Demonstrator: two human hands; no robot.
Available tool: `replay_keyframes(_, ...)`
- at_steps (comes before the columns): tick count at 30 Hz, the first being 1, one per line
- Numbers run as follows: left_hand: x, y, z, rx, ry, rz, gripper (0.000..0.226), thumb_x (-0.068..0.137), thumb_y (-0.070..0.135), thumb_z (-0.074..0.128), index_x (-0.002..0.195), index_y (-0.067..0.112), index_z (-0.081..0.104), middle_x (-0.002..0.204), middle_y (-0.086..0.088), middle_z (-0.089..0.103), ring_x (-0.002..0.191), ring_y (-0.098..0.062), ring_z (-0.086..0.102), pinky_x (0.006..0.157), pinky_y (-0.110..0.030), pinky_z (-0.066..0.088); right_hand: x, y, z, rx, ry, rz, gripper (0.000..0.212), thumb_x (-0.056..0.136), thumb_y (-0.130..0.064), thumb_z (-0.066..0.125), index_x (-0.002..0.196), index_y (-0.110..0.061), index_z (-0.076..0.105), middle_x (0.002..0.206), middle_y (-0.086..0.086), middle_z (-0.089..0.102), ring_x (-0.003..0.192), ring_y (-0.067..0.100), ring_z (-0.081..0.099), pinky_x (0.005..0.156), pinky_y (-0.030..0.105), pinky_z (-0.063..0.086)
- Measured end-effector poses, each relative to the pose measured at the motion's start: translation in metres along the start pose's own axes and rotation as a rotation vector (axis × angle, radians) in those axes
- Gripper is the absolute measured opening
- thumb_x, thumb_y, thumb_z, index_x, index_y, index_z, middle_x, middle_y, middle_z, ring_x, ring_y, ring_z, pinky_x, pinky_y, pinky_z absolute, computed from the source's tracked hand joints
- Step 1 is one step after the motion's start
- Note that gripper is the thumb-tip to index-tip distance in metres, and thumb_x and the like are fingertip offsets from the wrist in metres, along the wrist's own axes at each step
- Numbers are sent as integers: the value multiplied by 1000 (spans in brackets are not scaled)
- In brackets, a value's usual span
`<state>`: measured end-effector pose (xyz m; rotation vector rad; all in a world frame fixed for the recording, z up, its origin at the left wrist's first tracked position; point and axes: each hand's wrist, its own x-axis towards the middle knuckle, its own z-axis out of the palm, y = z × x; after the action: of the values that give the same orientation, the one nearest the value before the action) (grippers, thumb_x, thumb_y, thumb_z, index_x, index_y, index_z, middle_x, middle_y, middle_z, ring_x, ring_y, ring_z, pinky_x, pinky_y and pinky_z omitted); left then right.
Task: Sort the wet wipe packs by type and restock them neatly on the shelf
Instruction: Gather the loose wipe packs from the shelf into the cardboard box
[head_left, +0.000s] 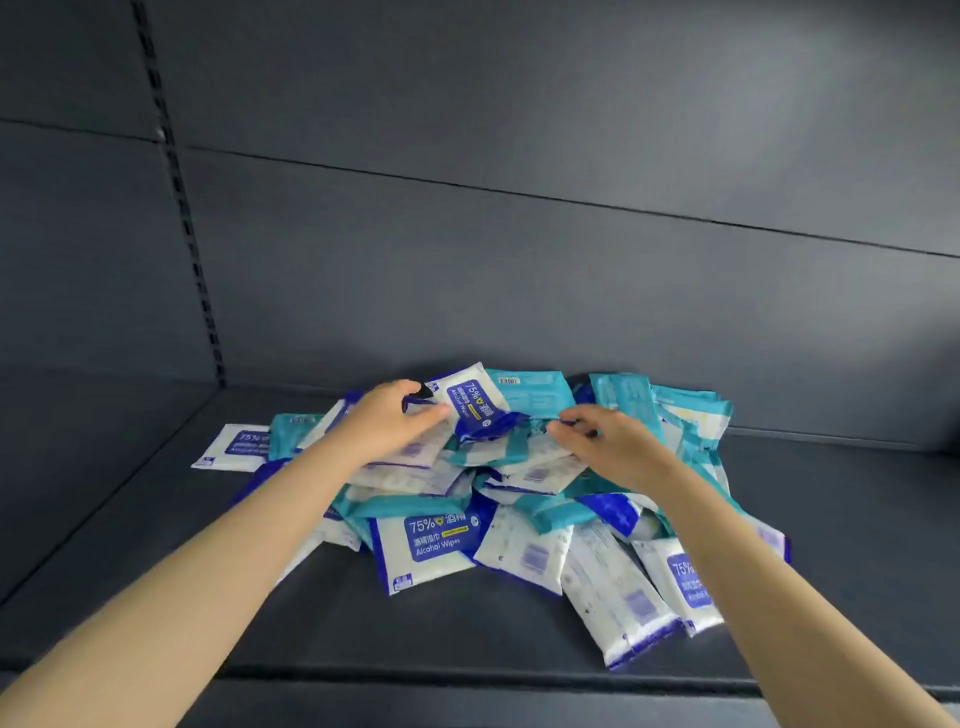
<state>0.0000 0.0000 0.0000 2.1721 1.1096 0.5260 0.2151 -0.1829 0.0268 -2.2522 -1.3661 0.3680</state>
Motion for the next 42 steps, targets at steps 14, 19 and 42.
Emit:
replay_keyframes(14, 42, 22, 30, -356, 51, -89, 39, 79, 48, 73, 105, 21, 64, 106, 3, 70, 97, -18, 68, 87, -44, 55, 26, 11, -6, 227, -268, 73, 28, 83, -39, 76, 108, -31, 67, 99, -14, 69, 92, 3, 66, 86, 21, 53)
replay_keyframes(19, 38, 14, -2, -572, 257, -103, 17, 93, 28, 66, 98, 12, 66, 98, -7, 72, 85, -21, 68, 80, -38, 53, 24, 16, -12, 454, -224, 57, 47, 85, -19, 76, 127, -31, 59, 111, -12, 68, 88, -6, 67, 74, 8, 51)
replay_keyframes(42, 10, 13, -19, -797, -43, -278, 48, 84, 24, 75, 126, 20, 52, 103, -3, 71, 83, -18, 73, 69, -40, 61, -9, -8, -19, 56, -119, 369, 81, 73, -61, 75, 139, -25, 43, 98, -3, 68, 74, 14, 72, 65, 29, 60)
